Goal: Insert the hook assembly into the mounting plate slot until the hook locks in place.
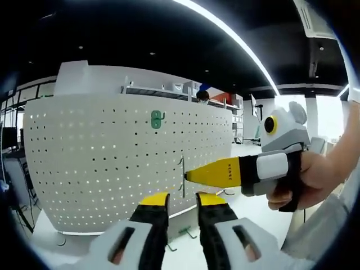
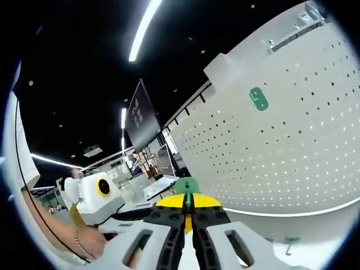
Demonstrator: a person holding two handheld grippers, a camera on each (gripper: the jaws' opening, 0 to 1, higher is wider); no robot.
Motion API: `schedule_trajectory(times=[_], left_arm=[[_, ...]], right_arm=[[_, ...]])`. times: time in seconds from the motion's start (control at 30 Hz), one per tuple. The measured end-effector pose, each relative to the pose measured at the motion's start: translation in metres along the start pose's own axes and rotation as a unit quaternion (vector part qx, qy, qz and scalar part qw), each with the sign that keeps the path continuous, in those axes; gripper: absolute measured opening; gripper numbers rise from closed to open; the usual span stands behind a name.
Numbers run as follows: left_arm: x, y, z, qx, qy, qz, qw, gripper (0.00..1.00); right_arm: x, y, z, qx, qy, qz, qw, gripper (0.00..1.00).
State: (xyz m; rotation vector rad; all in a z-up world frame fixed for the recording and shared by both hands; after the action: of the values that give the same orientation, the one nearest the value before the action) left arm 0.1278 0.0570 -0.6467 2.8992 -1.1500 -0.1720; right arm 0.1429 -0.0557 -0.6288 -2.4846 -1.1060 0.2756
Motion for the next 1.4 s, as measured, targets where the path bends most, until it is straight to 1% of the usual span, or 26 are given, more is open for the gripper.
schedule_trajectory(times=[0.07,0.13,0.17,0.33,0.4,0.47,0.5,0.57,0.6,0.63,0.67,0.7,0.77,0.8,0.87,1.03,1.2,1.4], left_arm=[[0.001,-0.001,0.001,-0.002,-0.001,0.0,1.0,0.37],[0.003,-0.001,0.003,-0.015,-0.012,0.001,0.9998,0.47],[0.003,0.0,0.004,-0.013,-0.013,0.001,0.9998,0.52],[0.005,0.0,0.006,-0.008,-0.018,-0.001,0.9998,0.7],[0.006,0.0,0.007,-0.01,-0.021,0.0,0.9997,0.74],[0.006,0.001,0.008,-0.008,-0.029,0.003,0.9996,0.75],[0.006,0.0,0.009,-0.007,-0.029,0.003,0.9995,0.75],[0.006,0.0,0.009,-0.004,-0.03,0.003,0.9995,0.74],[0.006,0.0,0.01,-0.006,-0.032,0.003,0.9995,0.74],[0.006,0.0,0.01,-0.008,-0.031,0.002,0.9995,0.74],[0.006,0.0,0.01,-0.008,-0.03,0.001,0.9995,0.74],[0.006,0.0,0.01,-0.008,-0.031,0.001,0.9995,0.74],[0.006,0.0,0.011,-0.01,-0.033,0.001,0.9994,0.74],[0.006,0.0,0.012,-0.011,-0.033,0.001,0.9994,0.73],[0.006,-0.001,0.013,-0.016,-0.035,0.0,0.9993,0.74],[0.006,-0.001,0.013,-0.013,-0.035,0.001,0.9993,0.73],[0.005,-0.002,0.013,-0.014,-0.035,0.0,0.9993,0.73],[0.001,-0.004,0.015,-0.012,-0.039,-0.003,0.9992,0.73]], right_arm=[[0.0,0.0,0.0,0.0,-0.001,0.0,1.0,0.0],[-0.001,0.0,0.0,0.002,-0.001,0.0,1.0,0.0],[-0.001,0.001,0.0,0.004,-0.001,0.0,1.0,0.0],[-0.002,0.0,-0.001,0.003,0.001,0.001,1.0,0.0],[-0.002,0.0,-0.001,-0.002,-0.001,0.007,1.0,0.0],[-0.002,-0.002,-0.002,-0.006,-0.004,0.01,0.9999,0.0],[-0.002,-0.003,-0.003,-0.017,-0.005,0.013,0.9998,0.0],[-0.002,-0.005,-0.006,-0.062,-0.011,0.029,0.9976,0.0],[-0.002,-0.007,-0.008,-0.101,-0.016,0.042,0.9939,0.0],[-0.002,-0.008,-0.008,-0.117,-0.018,0.045,0.992,0.0],[-0.002,-0.01,-0.01,-0.154,-0.019,0.055,0.9864,0.0],[-0.002,-0.011,-0.01,-0.165,-0.016,0.06,0.9843,0.0],[-0.003,-0.013,-0.013,-0.205,-0.01,0.077,0.9757,0.0],[-0.003,-0.015,-0.012,-0.185,-0.011,0.073,0.9801,0.0],[-0.002,-0.012,-0.012,-0.178,-0.013,0.076,0.981,0.0],[-0.001,-0.009,-0.014,-0.166,-0.013,0.078,0.9829,0.0],[-0.001,-0.004,-0.021,-0.161,-0.008,0.086,0.9831,0.0],[0.0,0.009,-0.037,-0.151,0.006,0.107,0.9827,0.0]])
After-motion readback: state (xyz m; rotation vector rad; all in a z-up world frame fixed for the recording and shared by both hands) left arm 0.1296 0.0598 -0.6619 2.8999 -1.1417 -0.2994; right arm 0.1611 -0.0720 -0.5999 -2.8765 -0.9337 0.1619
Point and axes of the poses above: the point that each gripper's makers call its tool centre point, and the gripper's own axes: x roughly forward along the fingers, y roughly to its right, z roughly out of its underside, the point moved 8 cm from there along -x, roughly backward along the fingers, and after that the axes turned 7 degrees about z, right-handed, at the moved point
